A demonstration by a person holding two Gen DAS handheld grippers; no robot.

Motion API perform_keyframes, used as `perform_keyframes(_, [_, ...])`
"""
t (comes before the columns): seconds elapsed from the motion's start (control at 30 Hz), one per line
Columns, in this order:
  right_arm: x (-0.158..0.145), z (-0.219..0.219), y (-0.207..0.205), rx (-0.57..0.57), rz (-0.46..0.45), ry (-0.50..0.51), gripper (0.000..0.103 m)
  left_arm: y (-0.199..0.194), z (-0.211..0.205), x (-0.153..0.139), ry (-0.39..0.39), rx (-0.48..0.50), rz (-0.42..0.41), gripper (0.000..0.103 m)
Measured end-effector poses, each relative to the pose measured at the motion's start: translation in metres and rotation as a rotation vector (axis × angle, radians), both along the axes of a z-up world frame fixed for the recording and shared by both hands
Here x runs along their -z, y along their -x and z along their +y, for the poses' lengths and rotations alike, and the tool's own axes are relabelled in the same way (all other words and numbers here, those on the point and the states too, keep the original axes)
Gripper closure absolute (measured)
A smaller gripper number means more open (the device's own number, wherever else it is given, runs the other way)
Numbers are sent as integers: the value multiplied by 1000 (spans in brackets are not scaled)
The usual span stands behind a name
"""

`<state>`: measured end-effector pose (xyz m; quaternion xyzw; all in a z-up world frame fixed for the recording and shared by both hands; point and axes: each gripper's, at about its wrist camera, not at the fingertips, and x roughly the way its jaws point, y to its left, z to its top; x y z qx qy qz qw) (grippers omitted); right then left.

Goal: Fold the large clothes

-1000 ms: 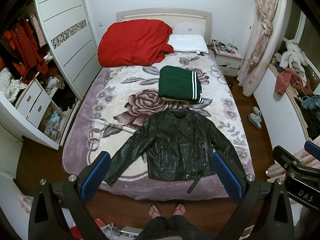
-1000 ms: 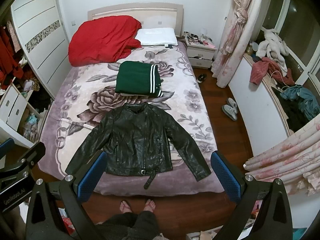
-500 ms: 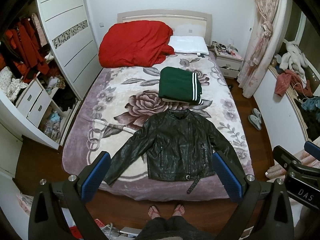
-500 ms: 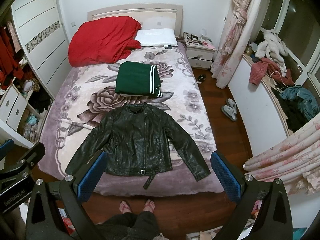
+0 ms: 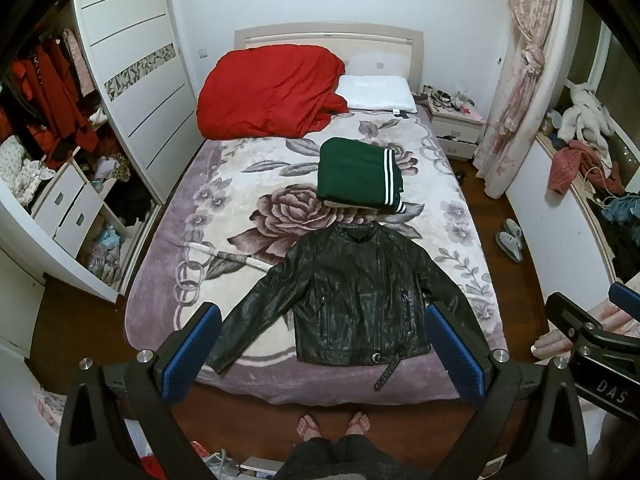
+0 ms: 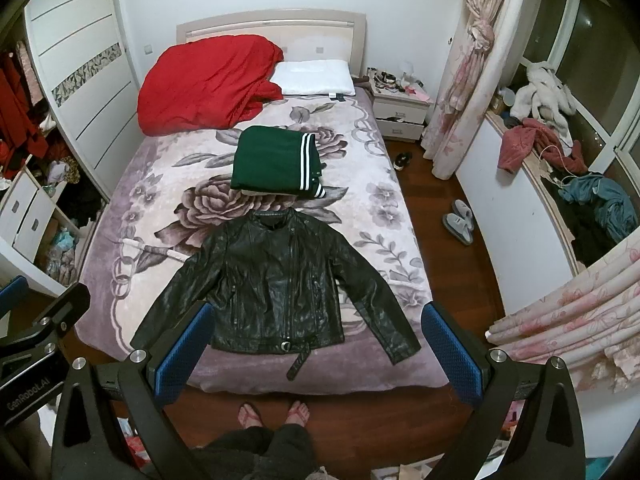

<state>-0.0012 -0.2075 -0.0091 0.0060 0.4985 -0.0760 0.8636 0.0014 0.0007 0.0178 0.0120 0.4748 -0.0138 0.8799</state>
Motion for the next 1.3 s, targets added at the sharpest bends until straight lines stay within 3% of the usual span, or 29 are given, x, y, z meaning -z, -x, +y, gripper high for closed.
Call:
perform_keyframes(0.43, [-4,-1,-1,0,-5,4,0,-1,-4,-6,1,0,-9,0])
perform_keyframes(0.57, [-11,-3,-5,4,-8,4,0,-10,-11,-15,-7,-3,-15,0])
perform_keyframes(0.63, [-10,-3,-4,3,-8,5,0,-30,-11,-34,-12,-5,-18,0])
perform_keyframes(0.87, [-13,-3,-5,5,-10,4,0,-47,-14,-41,-9,0,-26,0])
perform_keyframes(1.13, [-14,-5,-4,8,-10,3,0,-41,-11,-26,-1,6,-30,0])
perform_keyframes(1.3, [-26,-4,-31,38,20,-8,0,-52,-6,0,-25,10,-56,0])
